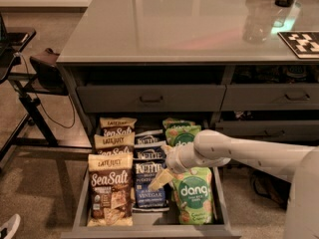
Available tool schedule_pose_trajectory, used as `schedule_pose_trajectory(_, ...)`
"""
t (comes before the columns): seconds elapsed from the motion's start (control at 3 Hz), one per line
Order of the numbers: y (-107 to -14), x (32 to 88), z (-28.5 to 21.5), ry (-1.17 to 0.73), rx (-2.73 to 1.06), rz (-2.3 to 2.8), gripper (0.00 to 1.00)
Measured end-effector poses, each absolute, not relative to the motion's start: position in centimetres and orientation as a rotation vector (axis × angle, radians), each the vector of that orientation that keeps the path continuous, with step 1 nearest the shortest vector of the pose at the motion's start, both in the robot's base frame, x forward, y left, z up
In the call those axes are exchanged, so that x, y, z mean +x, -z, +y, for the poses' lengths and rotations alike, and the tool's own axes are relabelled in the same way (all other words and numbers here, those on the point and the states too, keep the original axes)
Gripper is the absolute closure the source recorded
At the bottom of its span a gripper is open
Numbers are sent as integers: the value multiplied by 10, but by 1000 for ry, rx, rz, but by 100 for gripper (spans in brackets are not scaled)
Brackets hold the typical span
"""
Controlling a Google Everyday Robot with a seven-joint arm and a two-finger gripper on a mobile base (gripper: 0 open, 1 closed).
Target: Pick blue chip bag from middle drawer and place on counter
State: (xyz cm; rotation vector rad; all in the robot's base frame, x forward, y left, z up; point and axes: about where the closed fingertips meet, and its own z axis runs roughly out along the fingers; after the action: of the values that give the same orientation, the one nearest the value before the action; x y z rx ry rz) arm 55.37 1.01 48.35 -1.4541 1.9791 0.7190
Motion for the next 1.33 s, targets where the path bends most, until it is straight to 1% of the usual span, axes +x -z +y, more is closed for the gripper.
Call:
schedule_pose_trajectory(0.67,-452,561,25,-786,-1482,1992,0)
schedule_pose_trajectory(1.0,-429,552,38,-853,-1512,2011,0)
schedule_pose_trajectory(1.33,-429,552,39,-853,-1512,2011,0)
